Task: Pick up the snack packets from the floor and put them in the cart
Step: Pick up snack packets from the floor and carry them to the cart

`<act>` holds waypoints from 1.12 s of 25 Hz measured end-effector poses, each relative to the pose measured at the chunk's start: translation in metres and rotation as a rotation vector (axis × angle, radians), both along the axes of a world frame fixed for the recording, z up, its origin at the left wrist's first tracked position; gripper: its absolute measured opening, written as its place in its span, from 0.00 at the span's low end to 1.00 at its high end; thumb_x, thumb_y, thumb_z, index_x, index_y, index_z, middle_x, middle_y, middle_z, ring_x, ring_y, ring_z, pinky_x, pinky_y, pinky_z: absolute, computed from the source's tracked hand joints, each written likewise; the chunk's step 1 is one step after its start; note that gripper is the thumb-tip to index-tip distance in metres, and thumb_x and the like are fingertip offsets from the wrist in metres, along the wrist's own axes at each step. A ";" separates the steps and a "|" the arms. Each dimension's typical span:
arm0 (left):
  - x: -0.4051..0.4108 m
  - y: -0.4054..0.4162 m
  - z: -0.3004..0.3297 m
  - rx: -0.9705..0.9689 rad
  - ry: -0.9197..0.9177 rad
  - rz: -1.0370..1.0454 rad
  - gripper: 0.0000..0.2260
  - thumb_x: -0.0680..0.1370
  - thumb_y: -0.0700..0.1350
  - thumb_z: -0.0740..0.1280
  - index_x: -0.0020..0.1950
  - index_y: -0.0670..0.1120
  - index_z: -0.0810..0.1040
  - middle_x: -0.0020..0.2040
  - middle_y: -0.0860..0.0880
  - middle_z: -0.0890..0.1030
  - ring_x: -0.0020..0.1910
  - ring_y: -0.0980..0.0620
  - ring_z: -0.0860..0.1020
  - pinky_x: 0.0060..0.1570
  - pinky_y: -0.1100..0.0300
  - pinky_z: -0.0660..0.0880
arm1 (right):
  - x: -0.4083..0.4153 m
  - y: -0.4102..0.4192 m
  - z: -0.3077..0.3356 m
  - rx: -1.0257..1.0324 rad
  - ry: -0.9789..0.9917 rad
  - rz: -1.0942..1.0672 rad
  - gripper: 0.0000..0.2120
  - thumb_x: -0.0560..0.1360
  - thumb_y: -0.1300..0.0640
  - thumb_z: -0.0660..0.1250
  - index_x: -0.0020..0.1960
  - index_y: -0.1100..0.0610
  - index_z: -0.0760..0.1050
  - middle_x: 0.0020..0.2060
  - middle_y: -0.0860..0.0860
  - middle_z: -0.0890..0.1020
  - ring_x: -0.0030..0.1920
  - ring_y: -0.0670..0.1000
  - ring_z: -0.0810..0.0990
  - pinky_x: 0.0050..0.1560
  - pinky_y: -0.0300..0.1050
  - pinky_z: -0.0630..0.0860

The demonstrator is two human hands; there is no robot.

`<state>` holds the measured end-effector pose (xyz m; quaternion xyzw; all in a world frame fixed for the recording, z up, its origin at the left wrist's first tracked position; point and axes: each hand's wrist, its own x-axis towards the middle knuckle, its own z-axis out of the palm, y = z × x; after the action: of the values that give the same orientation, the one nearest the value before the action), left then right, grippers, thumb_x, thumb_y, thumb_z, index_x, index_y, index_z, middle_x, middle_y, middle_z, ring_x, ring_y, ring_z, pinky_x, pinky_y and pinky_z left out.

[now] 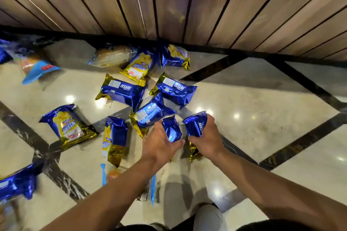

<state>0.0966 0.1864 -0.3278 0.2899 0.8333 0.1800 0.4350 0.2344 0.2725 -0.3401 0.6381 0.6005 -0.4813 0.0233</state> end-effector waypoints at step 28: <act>-0.021 -0.228 0.823 0.354 -0.100 1.088 0.26 0.72 0.52 0.76 0.62 0.48 0.67 0.54 0.51 0.80 0.48 0.54 0.79 0.50 0.54 0.77 | -0.092 -0.186 0.829 -0.268 0.589 0.293 0.30 0.71 0.61 0.75 0.67 0.47 0.65 0.55 0.47 0.81 0.50 0.46 0.81 0.44 0.43 0.80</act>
<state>0.0760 -0.0418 0.4954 -0.1212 0.7980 0.5281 0.2637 0.1423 0.0863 0.4885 0.3703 0.5980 -0.7108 0.0016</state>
